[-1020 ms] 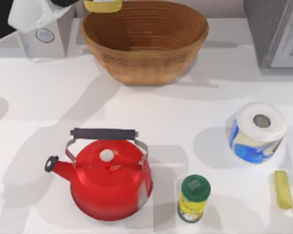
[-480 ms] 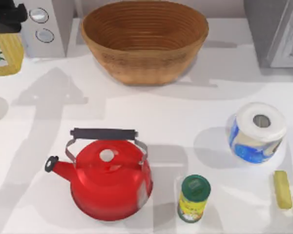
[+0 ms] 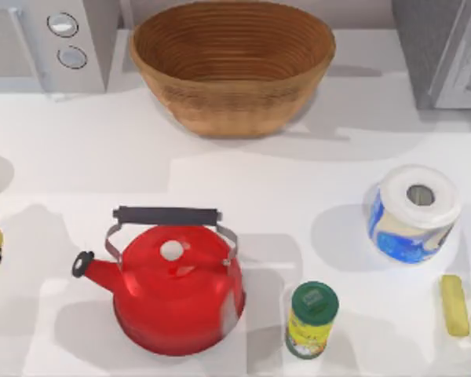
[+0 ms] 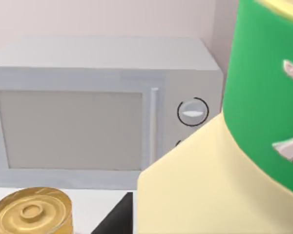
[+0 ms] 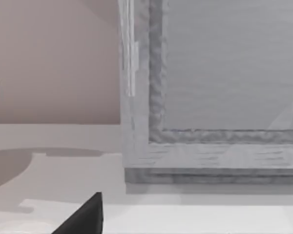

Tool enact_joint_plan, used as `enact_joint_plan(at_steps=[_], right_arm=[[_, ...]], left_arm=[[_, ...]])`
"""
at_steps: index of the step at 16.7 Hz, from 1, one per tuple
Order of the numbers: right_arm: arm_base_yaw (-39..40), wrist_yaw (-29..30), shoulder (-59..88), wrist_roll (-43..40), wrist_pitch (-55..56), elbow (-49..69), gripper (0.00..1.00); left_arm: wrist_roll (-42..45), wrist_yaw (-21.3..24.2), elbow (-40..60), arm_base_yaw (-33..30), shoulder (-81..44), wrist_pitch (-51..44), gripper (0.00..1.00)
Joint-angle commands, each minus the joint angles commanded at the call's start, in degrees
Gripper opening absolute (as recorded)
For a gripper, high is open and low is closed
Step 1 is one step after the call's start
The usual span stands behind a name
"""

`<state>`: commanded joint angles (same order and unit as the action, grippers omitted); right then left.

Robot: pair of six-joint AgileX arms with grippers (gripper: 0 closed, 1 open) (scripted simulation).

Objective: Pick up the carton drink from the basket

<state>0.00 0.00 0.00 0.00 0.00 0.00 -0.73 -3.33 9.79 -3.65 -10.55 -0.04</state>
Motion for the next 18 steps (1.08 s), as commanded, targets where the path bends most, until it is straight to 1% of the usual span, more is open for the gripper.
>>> enact_joint_plan(at_steps=[2, 4, 11, 12, 14, 18], right_arm=[[0.0, 0.0, 0.0, 0.0, 0.0, 0.0, 1.0], [0.0, 0.0, 0.0, 0.0, 0.0, 0.0, 1.0], [0.0, 0.0, 0.0, 0.0, 0.0, 0.0, 1.0], [0.0, 0.0, 0.0, 0.0, 0.0, 0.0, 1.0], [0.0, 0.0, 0.0, 0.0, 0.0, 0.0, 1.0], [0.0, 0.0, 0.0, 0.0, 0.0, 0.0, 1.0]], left_arm=[[0.4, 1.8, -5.5, 2.0, 5.9, 0.0, 0.0], [0.6, 3.0, -8.8, 3.2, 9.4, 0.0, 0.0], [0.8, 3.1, -9.7, 3.4, 10.2, 0.1, 0.0], [0.6, 2.6, -9.4, 3.1, 9.5, 0.5, 0.0], [0.0, 0.1, -7.9, 1.7, 6.2, 2.0, 0.0], [-2.0, -8.4, -2.9, -2.7, -7.3, 7.3, 0.0]])
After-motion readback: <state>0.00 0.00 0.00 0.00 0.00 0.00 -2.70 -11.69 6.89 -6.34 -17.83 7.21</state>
